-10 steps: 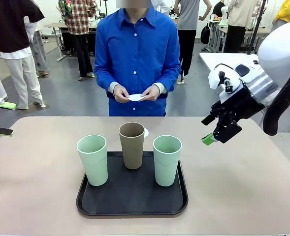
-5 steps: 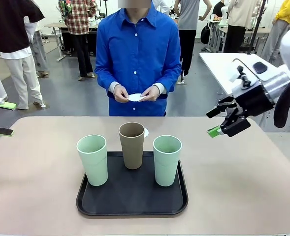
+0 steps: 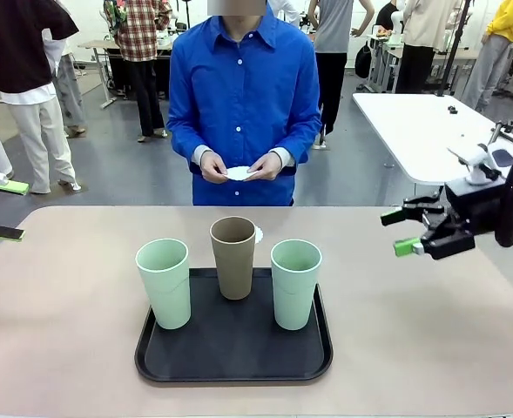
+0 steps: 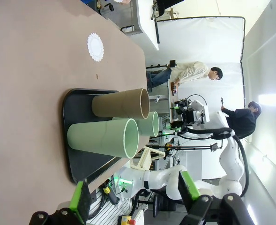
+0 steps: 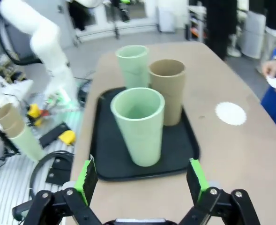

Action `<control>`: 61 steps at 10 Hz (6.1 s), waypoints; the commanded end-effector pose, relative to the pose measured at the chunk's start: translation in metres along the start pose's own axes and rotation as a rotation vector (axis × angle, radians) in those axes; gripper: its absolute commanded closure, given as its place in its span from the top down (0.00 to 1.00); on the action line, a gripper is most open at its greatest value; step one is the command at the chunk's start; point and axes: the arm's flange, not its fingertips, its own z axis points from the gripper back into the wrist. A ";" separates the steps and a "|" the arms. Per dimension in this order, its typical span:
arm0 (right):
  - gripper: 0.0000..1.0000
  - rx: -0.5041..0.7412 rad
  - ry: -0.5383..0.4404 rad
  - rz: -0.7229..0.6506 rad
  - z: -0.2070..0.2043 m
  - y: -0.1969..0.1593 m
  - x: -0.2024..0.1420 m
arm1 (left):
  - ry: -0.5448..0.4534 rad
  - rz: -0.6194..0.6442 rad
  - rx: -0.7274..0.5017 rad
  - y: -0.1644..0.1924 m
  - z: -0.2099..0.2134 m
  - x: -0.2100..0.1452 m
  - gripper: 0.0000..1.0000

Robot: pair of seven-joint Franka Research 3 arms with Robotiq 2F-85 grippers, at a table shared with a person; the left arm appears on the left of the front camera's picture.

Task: Place coasters on the table and set cups on them.
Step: Pick up one Reusable plastic cup and place it on a coaster set by the human.

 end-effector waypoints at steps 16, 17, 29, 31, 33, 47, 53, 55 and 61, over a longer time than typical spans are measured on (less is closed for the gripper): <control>1.00 0.172 -0.129 0.157 -0.035 -0.019 -0.062 | -0.002 -0.007 -0.016 0.000 0.001 0.000 1.00; 1.00 0.163 -0.143 0.174 -0.046 -0.020 -0.077 | -0.002 -0.007 -0.016 0.000 0.001 0.000 1.00; 1.00 0.118 -0.142 0.019 -0.130 -0.016 -0.113 | -0.002 -0.007 -0.016 0.000 0.001 0.000 1.00; 1.00 0.105 -0.144 -0.014 -0.135 -0.015 -0.109 | -0.002 -0.007 -0.016 0.000 0.001 0.000 1.00; 1.00 0.135 -0.151 0.023 -0.128 -0.015 -0.114 | -0.002 -0.007 -0.016 0.000 0.001 0.000 1.00; 1.00 0.090 -0.152 -0.067 -0.155 -0.015 -0.106 | -0.002 -0.007 -0.016 0.000 0.001 0.000 1.00; 1.00 0.097 -0.148 -0.023 -0.176 -0.016 -0.102 | -0.002 -0.007 -0.016 0.000 0.001 0.000 1.00; 1.00 0.096 -0.144 -0.015 -0.178 -0.020 -0.102 | -0.002 -0.007 -0.016 0.000 0.001 0.000 1.00; 1.00 0.091 -0.152 -0.028 -0.189 -0.033 -0.098 | -0.002 -0.007 -0.016 0.000 0.001 0.000 1.00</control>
